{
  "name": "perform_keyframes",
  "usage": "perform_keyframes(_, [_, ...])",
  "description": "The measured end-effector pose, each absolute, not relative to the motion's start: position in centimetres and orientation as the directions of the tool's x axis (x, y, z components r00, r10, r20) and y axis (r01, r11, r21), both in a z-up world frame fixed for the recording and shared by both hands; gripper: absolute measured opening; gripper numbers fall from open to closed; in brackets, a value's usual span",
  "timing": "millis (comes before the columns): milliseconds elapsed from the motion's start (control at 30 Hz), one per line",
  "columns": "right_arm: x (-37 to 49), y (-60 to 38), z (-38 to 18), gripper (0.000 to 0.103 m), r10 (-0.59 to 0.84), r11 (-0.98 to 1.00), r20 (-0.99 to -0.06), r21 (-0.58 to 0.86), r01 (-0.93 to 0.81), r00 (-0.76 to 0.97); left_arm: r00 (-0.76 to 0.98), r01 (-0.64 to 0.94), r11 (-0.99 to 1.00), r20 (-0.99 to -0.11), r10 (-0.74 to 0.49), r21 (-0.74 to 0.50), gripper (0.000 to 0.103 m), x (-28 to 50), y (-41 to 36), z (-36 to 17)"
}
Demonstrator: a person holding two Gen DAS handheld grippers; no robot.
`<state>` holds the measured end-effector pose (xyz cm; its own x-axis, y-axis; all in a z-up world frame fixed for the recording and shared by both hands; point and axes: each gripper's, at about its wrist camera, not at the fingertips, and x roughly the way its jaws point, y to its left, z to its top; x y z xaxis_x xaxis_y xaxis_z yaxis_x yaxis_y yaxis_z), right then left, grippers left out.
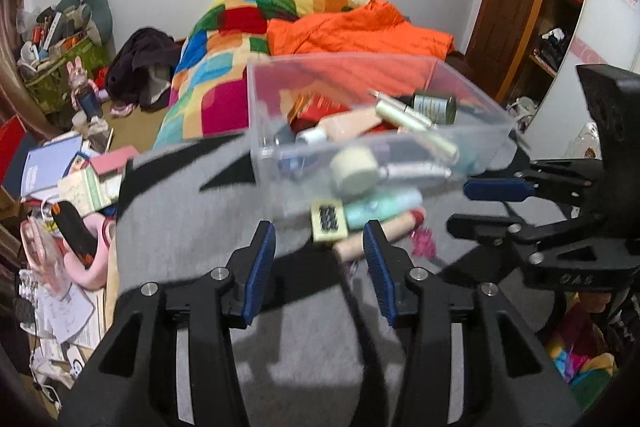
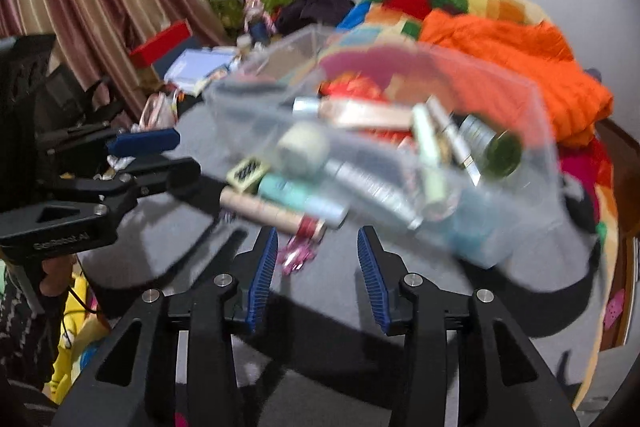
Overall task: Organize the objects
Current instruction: 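Grasp the lipstick with the left tool while the right tool grasps the pink hair clip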
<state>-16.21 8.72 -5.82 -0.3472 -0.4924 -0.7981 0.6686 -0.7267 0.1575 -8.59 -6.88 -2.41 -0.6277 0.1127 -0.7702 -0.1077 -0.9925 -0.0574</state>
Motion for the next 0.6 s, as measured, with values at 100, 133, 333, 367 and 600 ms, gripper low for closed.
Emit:
perform_keyframes(100, [-16.4,7.5,-7.6,0.038,-0.472,-0.726,-0.824,0.162,0.668,-0.313,-0.605,-0.114,-0.991,-0.786,0.127,-0.072,0.045,-8.3,-7.1,-3.4])
perform_keyframes(133, [-16.5,7.2,-8.0,0.038,-0.466,-0.728,-0.83,0.162,0.667,-0.307,-0.598,-0.117,-0.99,-0.791,0.133,-0.078,0.045,-8.2,-7.1,-3.6])
perform_keyframes(333, [-15.8,6.4,-8.9,0.027,-0.429,-0.737,-0.83,0.092,0.67,-0.357,-0.564,-0.145,-0.986,-0.811,0.154,-0.087,0.046,-8.3,-6.6,-4.6])
perform_keyframes(367, [-15.8,6.6,-8.9,0.027,-0.429,-0.736,-0.83,0.093,0.67,-0.356,-0.561,-0.156,-0.984,-0.813,0.158,-0.084,0.046,-8.4,-6.3,-4.7])
perform_keyframes(600, [-15.7,8.9,-8.9,0.027,-0.435,-0.76,-0.822,0.116,0.639,-0.368,-0.57,-0.247,-0.967,-0.797,0.2,-0.066,0.046,-9.5,-3.6,-3.7])
